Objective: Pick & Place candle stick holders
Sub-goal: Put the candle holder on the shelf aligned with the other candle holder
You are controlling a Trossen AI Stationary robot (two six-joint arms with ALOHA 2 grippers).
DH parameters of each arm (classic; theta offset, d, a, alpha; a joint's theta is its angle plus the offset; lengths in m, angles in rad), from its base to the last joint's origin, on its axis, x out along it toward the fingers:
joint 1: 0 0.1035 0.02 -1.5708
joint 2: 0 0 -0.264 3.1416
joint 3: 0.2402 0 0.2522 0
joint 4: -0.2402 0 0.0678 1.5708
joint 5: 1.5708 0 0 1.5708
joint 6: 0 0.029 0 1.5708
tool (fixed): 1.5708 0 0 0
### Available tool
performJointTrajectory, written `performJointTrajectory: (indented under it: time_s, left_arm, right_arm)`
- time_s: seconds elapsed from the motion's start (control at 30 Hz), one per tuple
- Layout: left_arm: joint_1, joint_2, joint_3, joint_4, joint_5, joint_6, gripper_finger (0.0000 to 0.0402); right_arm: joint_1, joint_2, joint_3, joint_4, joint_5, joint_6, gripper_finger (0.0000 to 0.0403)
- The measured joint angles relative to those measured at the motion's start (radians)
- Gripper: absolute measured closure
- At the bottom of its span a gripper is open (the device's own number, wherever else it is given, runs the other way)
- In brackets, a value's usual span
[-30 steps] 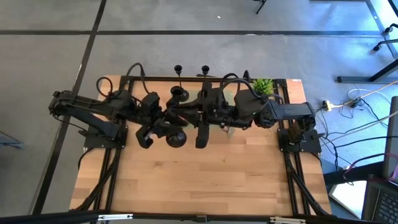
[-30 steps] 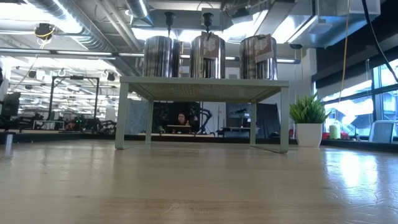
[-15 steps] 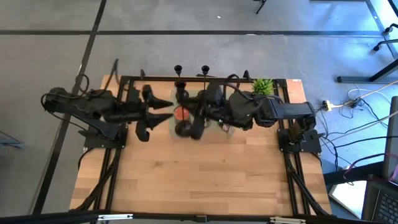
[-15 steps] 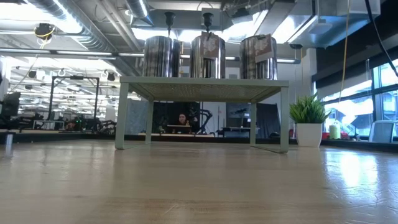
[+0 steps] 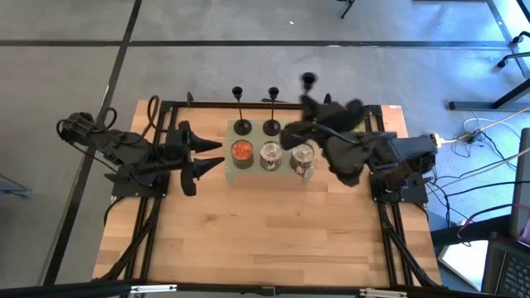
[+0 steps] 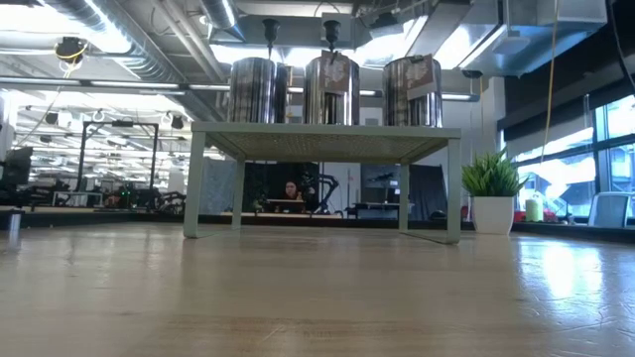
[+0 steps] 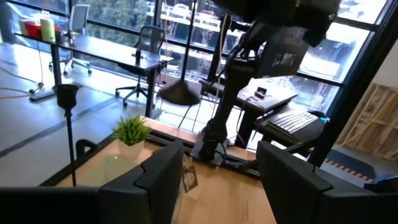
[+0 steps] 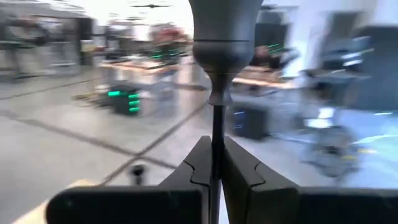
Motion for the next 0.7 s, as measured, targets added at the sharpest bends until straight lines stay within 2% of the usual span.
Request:
performJointTrajectory:
  time_s: [0.07,0.17,0.23,0.47,0.7]
  left_arm:
    - [-0.016,-0.001,0.0,-0.008,-0.025,-0.005,0.0201]
    - [-0.034,-0.001,0.0,-0.011,-0.056,-0.003,0.0201]
    - [-0.043,-0.002,0.0,-0.012,-0.074,-0.003,0.0201]
    - [-0.044,-0.003,0.0,-0.034,-0.084,-0.009,0.0201]
    - [-0.044,-0.003,0.0,-0.039,-0.086,-0.011,0.0201]
  right_arm:
    - [0.021,-0.012,0.0,-0.004,0.108,-0.036,0.0388]
    - [0.039,-0.041,0.0,-0.014,0.123,-0.053,0.0388]
    - [0.044,-0.061,0.0,-0.045,0.095,-0.011,0.0388]
    - [0.019,-0.11,0.0,-0.264,-0.301,0.128,0.0388]
    - [-0.007,-0.113,0.0,-0.301,-0.633,0.065,0.0388]
